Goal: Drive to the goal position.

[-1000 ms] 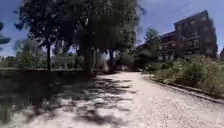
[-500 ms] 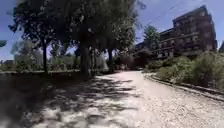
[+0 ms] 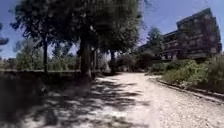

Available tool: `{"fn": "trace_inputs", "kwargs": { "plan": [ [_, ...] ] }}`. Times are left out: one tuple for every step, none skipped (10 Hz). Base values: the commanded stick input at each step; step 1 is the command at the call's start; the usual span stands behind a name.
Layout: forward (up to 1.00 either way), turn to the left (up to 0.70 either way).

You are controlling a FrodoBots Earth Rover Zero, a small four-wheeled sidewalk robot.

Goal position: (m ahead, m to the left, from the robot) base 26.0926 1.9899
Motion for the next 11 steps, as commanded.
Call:
{"fn": "trace_inputs", "kwargs": {
  "plan": [
    [0.85,0.00],
    [0.85,0.00],
    [0.85,0.00],
    [0.85,-0.03],
    [0.85,-0.21],
    [0.85,-0.34],
    [0.85,-0.34],
    [0.85,-0.34],
    [0.85,-0.04],
    [0.85,0.00],
    [0.85,0.00]
  ]
}}
